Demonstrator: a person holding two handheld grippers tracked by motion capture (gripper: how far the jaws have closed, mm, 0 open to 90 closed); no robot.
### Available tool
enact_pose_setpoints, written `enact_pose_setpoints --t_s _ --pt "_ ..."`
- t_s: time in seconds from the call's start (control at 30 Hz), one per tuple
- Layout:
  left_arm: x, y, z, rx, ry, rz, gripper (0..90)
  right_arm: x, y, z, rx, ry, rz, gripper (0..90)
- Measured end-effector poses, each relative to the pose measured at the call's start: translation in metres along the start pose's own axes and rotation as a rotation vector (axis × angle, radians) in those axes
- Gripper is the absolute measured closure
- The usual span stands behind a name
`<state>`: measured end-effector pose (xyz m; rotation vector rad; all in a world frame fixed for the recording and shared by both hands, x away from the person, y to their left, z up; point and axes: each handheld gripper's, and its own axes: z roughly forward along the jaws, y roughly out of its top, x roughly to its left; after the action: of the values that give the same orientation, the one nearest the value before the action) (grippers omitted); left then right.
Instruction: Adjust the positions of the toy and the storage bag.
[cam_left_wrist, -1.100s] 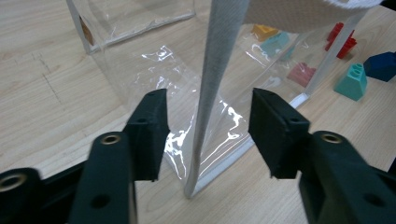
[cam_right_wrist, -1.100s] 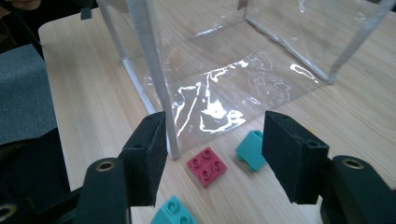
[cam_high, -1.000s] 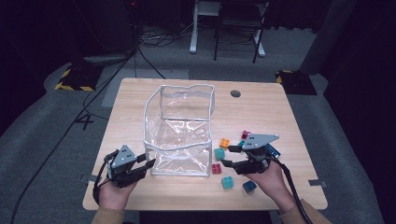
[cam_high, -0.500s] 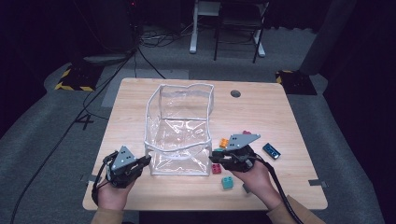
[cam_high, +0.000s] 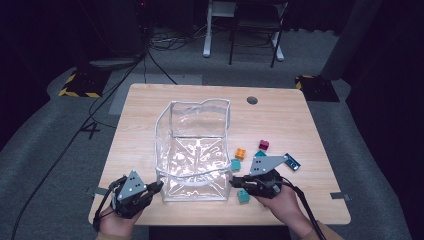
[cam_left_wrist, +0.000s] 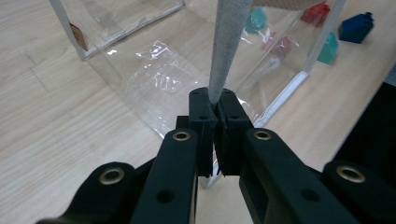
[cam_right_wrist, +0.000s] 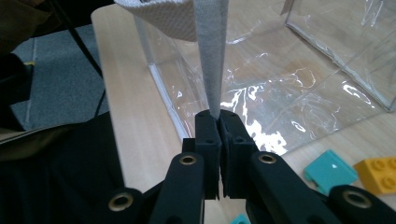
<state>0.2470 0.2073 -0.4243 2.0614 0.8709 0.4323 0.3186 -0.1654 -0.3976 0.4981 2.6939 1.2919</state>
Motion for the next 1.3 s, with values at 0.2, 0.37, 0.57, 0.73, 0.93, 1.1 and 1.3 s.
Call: enact_pose_setpoints --t_s 0.2,0.37,0.57,0.73,0.93,1.1,1.3 --pt "-0.016 -0.001 -0.004 0.008 -0.023 0.021 86.7 0.015 -0.013 -0.015 -0.001 0.026 -0.005 87.3" --pt "-0.024 0.002 0.002 0.005 -0.046 0.038 86.7 0.022 -0.022 -0.026 0.003 0.027 -0.002 87.2" --pt "-0.030 0.010 0.013 0.007 -0.066 0.065 86.8 0.026 -0.033 -0.039 0.003 0.017 0.010 86.8" --pt "-0.037 0.019 0.024 0.011 -0.095 0.092 86.8 0.026 -0.040 -0.050 0.012 -0.002 0.021 86.7" --pt "-0.044 0.030 0.039 0.013 -0.127 0.117 86.7 0.027 -0.051 -0.067 0.023 -0.037 0.032 86.3" --pt "-0.048 0.037 0.047 0.014 -0.134 0.136 86.7 0.026 -0.056 -0.072 0.018 -0.048 0.049 86.3" --pt "-0.045 0.033 0.044 0.014 -0.136 0.123 86.7 0.022 -0.062 -0.075 -0.014 -0.018 0.077 84.1"
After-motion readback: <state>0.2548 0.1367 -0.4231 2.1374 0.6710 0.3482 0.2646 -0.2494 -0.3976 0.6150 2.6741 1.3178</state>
